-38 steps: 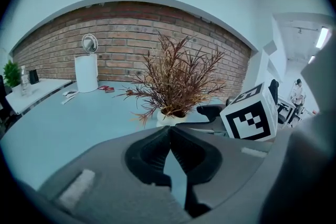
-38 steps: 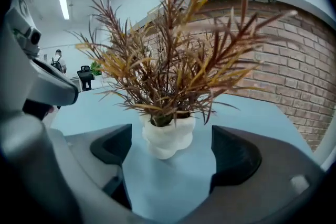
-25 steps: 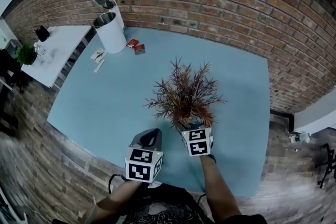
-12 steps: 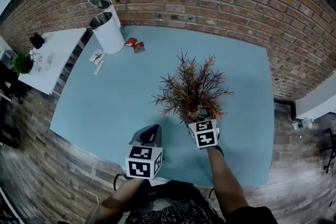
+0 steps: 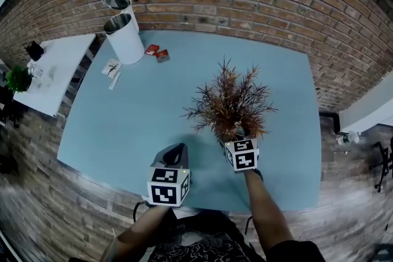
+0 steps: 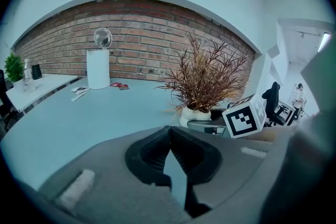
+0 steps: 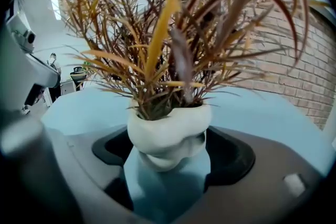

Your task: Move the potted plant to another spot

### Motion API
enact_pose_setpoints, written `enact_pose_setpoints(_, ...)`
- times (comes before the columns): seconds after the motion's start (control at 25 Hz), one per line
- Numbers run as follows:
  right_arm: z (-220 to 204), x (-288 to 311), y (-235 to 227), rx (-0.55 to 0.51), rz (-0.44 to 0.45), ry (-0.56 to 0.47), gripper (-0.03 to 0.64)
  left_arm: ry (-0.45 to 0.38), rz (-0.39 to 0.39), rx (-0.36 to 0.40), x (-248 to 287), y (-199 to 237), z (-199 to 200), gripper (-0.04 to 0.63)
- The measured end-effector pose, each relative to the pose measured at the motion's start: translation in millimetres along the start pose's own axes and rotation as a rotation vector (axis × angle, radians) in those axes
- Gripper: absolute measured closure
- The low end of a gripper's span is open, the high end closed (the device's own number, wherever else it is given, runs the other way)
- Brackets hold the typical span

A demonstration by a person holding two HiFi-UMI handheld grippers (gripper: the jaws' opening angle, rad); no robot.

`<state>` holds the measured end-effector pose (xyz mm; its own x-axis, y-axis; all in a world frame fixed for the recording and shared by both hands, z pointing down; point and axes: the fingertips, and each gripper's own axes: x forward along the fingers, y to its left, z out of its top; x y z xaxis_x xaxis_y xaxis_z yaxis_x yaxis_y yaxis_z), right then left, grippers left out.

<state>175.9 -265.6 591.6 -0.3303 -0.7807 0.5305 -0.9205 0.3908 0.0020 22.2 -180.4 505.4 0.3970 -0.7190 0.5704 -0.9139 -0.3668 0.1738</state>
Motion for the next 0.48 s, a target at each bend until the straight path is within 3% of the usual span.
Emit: enact_pose_setpoints(0.48,8.0,12.8,35.0,-0.001,-0.002,0.014,0.189,-0.008,-0.007,-0.001,0.2,45.0,5.9,0.601)
